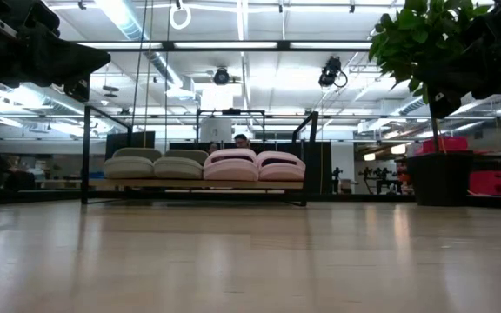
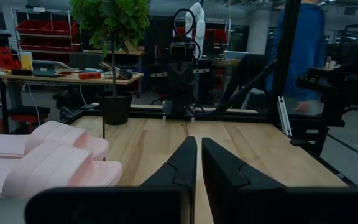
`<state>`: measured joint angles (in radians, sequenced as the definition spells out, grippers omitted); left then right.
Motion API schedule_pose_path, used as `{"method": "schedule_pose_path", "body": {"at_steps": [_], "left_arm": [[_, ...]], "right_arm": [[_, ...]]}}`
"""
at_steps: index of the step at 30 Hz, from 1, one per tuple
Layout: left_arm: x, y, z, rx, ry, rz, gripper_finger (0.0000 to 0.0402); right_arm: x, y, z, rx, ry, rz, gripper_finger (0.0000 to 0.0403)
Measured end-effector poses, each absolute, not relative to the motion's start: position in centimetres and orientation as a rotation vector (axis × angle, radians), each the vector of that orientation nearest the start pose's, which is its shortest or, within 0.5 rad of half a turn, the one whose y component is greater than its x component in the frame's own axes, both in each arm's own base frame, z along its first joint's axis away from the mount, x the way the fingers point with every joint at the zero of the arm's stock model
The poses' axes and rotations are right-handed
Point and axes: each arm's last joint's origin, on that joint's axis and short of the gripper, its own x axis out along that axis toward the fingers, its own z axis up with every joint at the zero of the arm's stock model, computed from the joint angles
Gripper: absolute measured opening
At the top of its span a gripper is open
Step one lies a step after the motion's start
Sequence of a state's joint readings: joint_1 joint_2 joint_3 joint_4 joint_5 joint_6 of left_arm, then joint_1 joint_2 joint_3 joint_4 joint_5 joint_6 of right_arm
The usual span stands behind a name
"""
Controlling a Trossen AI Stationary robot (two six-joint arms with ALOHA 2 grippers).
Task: Pick and place slides into the shelf
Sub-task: Return to Home Position
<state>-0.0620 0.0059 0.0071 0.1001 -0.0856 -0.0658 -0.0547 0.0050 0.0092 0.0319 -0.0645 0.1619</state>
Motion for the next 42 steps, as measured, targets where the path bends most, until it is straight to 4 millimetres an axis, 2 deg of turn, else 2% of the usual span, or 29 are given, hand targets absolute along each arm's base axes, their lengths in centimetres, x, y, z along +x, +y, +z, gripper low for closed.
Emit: {"method": "schedule_pose_path", "body": {"at_steps": [8,20,32,42], "left_arm": [[9.7,-0.35,17.51,-0.073,-0.101,0.021,0.0039],[9.7,-0.35,17.52,-0.073,-0.102,0.02,0.0023],[9.7,-0.35,17.52,-0.073,-0.101,0.02,0.0039],[9.7,-0.35,17.5,-0.073,-0.101,0.02,0.0025]], "right_arm": [[9.73,-0.34,16.94,0.16,-0.035,0.013,0.0018],[9.73,-0.35,16.94,0.16,-0.035,0.013,0.0018],[9.73,-0.35,16.93,0.16,-0.035,0.013,0.0018],[9.73,-0.34,16.94,0.16,-0.035,0.013,0.0018]]}}
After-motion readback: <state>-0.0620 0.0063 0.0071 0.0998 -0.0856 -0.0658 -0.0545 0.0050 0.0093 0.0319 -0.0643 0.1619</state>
